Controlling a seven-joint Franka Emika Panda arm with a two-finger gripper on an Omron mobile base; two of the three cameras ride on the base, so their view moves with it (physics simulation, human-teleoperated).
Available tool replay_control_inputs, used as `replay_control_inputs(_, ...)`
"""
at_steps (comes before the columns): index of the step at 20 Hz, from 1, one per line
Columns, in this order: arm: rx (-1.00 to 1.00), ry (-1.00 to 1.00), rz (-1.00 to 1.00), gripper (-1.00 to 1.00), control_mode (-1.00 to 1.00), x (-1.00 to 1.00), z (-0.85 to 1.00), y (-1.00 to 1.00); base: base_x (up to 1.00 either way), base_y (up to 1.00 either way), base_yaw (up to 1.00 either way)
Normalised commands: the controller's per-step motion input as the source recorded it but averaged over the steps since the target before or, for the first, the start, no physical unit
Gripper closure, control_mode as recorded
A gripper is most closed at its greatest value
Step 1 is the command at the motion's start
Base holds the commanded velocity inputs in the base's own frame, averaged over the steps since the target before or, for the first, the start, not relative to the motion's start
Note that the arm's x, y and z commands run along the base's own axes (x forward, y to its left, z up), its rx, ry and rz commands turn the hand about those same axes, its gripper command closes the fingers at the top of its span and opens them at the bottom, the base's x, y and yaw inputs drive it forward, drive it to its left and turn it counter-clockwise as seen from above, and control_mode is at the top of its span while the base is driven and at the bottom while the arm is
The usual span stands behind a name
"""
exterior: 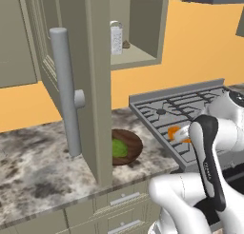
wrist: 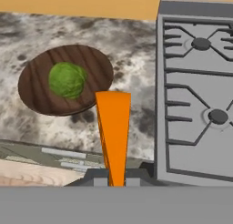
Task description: Pick the cheese from the fridge and the cheese grater from the cabinet and place them next to the salad bowl.
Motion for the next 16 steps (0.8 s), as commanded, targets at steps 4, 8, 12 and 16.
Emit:
replay_control_inputs(4, 0.00, -0.01, 0.05, 1.00, -1.00, 0.05, -0.21, 0.00, 0.00, 0.00, 0.00)
replay_control_inputs(8, -0.05, 0.00, 0.11, 1.00, -1.00, 0.06, -0.27, 0.00, 0.00, 0.00, 0.00)
replay_control_inputs(12, -0.03, 0.00, 0.12, 1.00, -1.00, 0.13, -0.31, 0.00, 0.00, 0.00, 0.00)
replay_control_inputs(16, 0.00, -0.01, 0.17, 1.00, -1.00, 0.20, -0.35, 0.00, 0.00, 0.00, 0.00)
